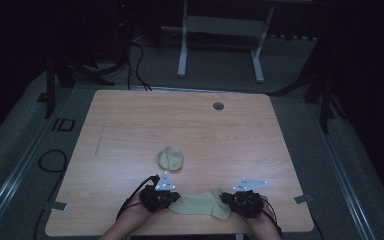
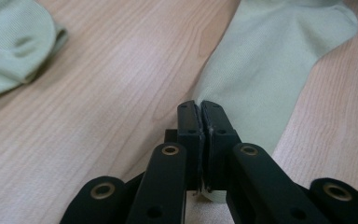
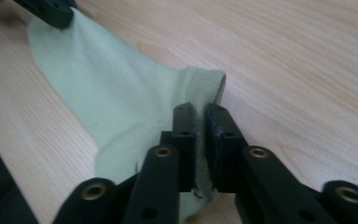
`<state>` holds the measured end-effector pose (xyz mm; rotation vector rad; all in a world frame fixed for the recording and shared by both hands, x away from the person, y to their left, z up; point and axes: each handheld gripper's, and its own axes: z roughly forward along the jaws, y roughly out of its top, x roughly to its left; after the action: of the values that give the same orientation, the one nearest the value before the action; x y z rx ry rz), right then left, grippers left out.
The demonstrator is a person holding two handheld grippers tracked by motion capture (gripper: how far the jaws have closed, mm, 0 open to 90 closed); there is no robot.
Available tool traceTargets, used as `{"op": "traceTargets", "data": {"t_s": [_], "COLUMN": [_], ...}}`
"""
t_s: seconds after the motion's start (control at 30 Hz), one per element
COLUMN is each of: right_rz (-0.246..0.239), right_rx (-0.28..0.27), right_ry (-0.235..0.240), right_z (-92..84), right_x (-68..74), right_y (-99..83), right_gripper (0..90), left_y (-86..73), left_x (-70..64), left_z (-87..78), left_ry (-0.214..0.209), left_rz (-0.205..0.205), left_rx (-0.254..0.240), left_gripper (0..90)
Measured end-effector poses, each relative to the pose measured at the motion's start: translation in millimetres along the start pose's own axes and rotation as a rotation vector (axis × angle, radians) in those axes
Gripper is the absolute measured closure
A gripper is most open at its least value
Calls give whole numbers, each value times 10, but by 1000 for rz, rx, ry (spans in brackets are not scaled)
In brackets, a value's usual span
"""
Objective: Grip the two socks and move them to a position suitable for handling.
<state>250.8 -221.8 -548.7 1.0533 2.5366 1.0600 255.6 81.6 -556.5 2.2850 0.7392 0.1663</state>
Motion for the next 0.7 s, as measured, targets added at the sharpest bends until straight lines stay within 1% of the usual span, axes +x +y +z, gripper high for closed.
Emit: {"op": "traceTargets", "data": {"t_s": [0.03,0.07,0.1,0.13,0.17,0.23,0.27,0.3,0.33,0.37,0.4,0.47,0.5,0.53,0.6,0.63,0.67,0.7], "right_rz": [-7,-17,-24,-25,-19,-21,-22,-25,-26,-39,-46,-55,-62,-64,-64,-67,-64,-66], "right_rx": [6,15,26,28,19,1,-17,-28,-29,-29,-27,-15,-8,-1,17,27,37,43], "right_ry": [-2,-11,-20,-24,-23,-26,-22,-20,-11,-5,1,24,26,30,38,39,41,40], "right_z": [11,23,30,24,9,-38,-73,-90,-105,-109,-108,-90,-77,-64,-34,-20,-6,9], "right_x": [-3,-5,-11,-19,-23,-13,5,16,39,62,88,134,152,166,182,188,192,192], "right_y": [-10,-20,-25,-28,-24,-2,16,26,37,43,44,38,28,16,-17,-36,-54,-72], "right_gripper": [764,701,687,680,653,672,728,761,789,822,849,879,891,892,897,897,897,897], "left_y": [-7,-15,-22,-24,-24,-13,-7,0,7,10,8,-11,-25,-41,-76,-92,-106,-115], "left_x": [3,13,25,35,43,28,15,-18,-58,-107,-157,-240,-265,-276,-283,-284,-291,-286], "left_z": [8,10,3,-20,-51,-148,-184,-228,-259,-269,-260,-200,-158,-114,-27,5,36,40], "left_ry": [3,3,1,5,6,23,24,25,19,15,9,3,-3,-4,-15,-20,-17,-21], "left_rz": [-1,-10,-18,-29,-41,-54,-57,-61,-65,-64,-63,-58,-54,-50,-61,-58,-55,-59], "left_rx": [4,3,-3,-11,-21,-59,-72,-92,-104,-110,-108,-89,-72,-54,-24,-12,2,-5], "left_gripper": [864,851,822,772,721,718,715,734,792,820,860,891,892,895,896,896,896,896]}}
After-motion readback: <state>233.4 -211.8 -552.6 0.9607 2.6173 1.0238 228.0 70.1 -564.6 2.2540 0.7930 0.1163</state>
